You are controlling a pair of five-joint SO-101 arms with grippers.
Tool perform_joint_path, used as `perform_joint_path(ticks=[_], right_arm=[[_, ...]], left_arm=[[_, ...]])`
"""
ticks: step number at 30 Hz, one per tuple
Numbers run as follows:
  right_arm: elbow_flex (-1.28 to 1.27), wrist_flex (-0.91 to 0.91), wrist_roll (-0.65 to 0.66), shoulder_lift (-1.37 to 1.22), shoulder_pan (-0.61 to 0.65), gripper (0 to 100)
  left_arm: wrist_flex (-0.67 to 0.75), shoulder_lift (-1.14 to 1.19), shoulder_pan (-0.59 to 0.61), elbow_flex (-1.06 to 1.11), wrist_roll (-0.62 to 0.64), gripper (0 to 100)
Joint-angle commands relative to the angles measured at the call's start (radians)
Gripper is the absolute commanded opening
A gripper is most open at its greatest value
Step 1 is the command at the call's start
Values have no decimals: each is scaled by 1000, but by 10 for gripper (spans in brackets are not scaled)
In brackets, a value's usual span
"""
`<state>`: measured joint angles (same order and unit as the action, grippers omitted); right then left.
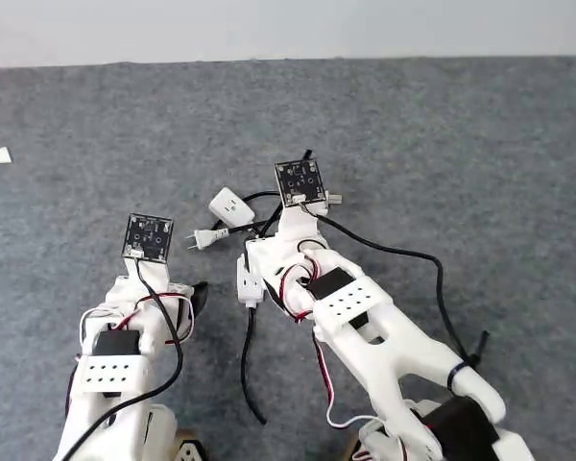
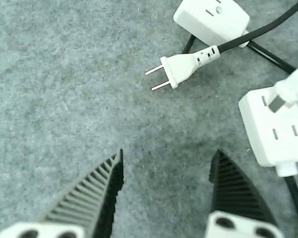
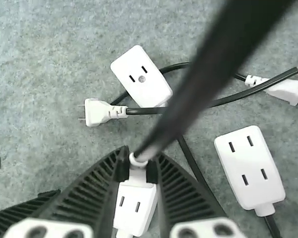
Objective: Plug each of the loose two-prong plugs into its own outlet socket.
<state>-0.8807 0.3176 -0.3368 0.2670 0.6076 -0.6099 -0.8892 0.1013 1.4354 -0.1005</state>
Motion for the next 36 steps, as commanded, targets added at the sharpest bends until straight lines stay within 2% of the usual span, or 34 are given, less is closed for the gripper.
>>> perform_joint_path(ticks=[1,24,36], right_arm=[[44,-12,-12,-4,-7,8],[44,-61,-3,-12,-30,8],[46,-61,61,-81,2,8]], left_arm=[[20,-17,9,-5,6,268],[18,-17,31,-5,6,268],[18,-17,31,-5,6,268]])
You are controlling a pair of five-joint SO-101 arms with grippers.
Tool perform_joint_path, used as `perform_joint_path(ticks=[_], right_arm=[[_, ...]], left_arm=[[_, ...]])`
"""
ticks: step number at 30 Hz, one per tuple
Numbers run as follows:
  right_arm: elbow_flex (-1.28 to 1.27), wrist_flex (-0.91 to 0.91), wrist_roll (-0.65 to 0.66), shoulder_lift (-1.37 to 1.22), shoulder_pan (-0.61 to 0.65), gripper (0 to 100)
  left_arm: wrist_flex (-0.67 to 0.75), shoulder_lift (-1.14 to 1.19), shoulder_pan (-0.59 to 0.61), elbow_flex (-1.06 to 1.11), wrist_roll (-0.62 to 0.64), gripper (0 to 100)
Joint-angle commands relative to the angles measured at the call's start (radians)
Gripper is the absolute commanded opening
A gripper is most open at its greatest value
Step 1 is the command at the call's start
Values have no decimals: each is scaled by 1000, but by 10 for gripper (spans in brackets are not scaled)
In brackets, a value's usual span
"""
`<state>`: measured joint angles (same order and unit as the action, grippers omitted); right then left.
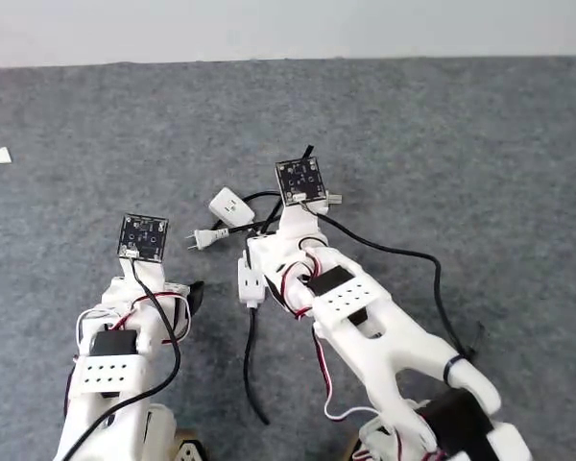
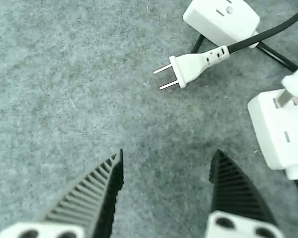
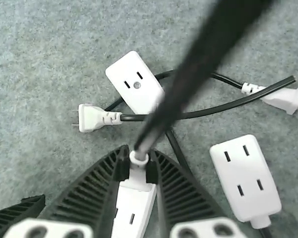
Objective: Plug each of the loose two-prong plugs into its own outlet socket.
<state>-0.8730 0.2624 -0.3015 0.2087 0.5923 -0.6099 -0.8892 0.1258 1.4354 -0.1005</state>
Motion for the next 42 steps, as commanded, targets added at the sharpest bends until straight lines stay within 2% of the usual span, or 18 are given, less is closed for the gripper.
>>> perform_joint_path(ticks=[1,7,12,18,35,42], right_arm=[[44,-4,29,-27,27,8],[46,56,123,-24,36,9],[46,139,250,-21,62,9],[46,180,324,-21,101,9],[52,240,350,-24,128,13],[115,392,252,-25,147,216]], left_arm=[[18,-17,6,-5,6,268],[17,-17,8,-5,6,268],[17,-17,8,-5,6,268],[17,-17,8,-5,6,268],[20,-21,49,-7,6,269],[21,-23,51,-10,8,269]])
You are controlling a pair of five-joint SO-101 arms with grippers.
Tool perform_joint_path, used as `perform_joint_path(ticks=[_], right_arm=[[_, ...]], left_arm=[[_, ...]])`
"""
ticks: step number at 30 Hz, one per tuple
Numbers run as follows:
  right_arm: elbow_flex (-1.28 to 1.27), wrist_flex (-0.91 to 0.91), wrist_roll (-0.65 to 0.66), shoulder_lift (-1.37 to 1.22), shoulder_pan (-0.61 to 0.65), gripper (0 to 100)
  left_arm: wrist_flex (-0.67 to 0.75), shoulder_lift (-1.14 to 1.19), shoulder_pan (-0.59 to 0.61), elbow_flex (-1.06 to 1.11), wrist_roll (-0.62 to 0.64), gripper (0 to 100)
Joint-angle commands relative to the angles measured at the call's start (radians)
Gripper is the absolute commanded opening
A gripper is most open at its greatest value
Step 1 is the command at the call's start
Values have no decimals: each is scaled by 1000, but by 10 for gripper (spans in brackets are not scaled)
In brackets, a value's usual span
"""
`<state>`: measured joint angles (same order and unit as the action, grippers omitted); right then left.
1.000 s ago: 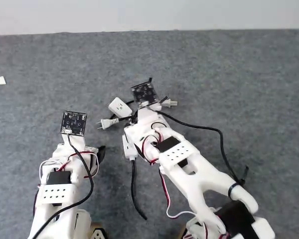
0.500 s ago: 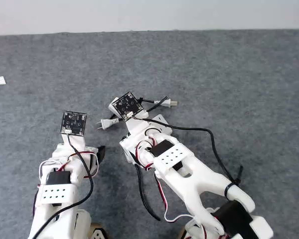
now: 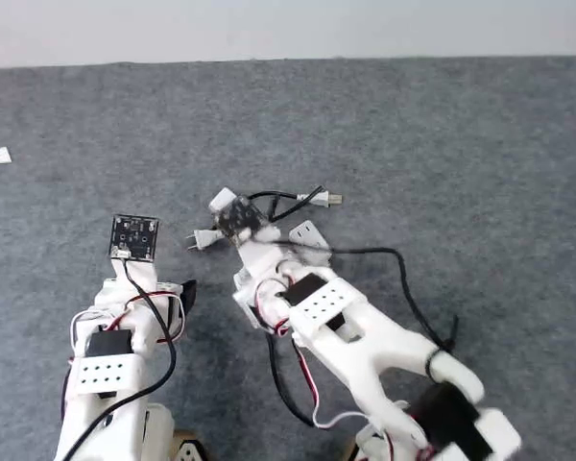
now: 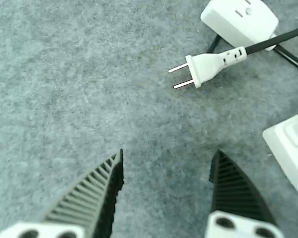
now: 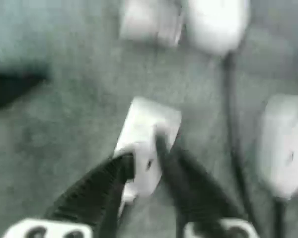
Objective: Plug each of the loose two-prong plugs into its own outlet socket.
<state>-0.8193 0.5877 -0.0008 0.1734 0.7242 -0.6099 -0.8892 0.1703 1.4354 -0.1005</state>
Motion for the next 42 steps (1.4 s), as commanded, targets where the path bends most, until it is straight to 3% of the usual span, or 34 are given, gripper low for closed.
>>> perform_joint_path(ticks=[1,10,19,25,30,32,36,42], right_arm=[[66,76,-60,8,22,227],[77,74,-69,2,68,227],[114,13,-195,-12,105,227],[164,22,-184,-113,93,225],[252,91,-81,-196,94,222],[269,99,-63,-213,94,188],[273,99,-3,-217,91,1],[273,176,43,-191,51,11]], left_arm=[[21,-23,6,-10,8,269],[21,-21,6,-10,6,269],[51,-17,43,-22,12,269],[51,-17,43,-22,12,269],[49,-17,43,-22,12,269],[49,-17,43,-22,14,269],[49,-17,43,-22,14,269],[49,-17,43,-22,14,269]])
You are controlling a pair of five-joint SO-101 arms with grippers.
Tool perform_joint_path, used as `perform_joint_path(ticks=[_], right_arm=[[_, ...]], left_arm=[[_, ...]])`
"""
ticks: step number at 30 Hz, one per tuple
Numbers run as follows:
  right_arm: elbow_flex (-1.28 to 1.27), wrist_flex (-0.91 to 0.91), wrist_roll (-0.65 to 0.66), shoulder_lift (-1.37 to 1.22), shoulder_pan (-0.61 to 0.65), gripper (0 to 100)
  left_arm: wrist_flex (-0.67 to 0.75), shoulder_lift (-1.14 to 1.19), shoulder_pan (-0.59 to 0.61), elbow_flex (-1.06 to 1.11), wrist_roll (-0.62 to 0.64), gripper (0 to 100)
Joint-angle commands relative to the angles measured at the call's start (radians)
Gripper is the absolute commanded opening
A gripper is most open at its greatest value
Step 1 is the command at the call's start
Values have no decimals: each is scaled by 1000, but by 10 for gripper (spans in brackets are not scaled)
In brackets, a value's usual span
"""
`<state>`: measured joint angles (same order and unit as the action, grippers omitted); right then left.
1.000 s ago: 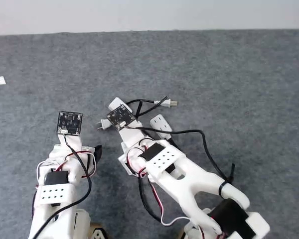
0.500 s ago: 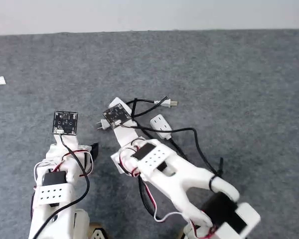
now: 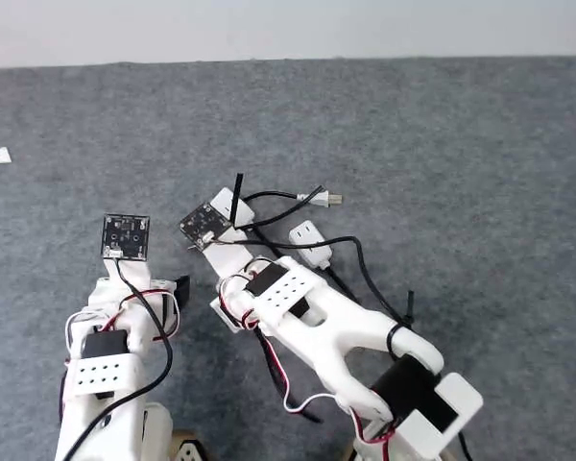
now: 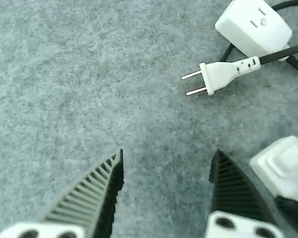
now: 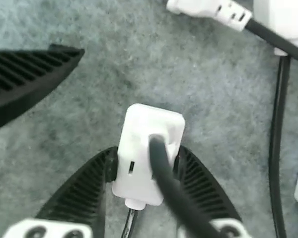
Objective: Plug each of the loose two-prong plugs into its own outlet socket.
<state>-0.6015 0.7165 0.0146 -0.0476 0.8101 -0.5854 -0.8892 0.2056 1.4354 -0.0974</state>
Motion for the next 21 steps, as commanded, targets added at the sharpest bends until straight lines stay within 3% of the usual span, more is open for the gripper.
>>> perform_joint_path(ticks=[1,6,11,21], right_arm=[[55,68,28,48,-54,8],[51,240,35,254,-140,8],[40,472,160,527,-240,8],[-80,526,180,851,-975,9]], left_arm=[[25,-17,8,-22,11,269],[25,-17,8,-22,11,269],[25,-15,8,-22,11,269],[20,-14,8,-22,11,268]])
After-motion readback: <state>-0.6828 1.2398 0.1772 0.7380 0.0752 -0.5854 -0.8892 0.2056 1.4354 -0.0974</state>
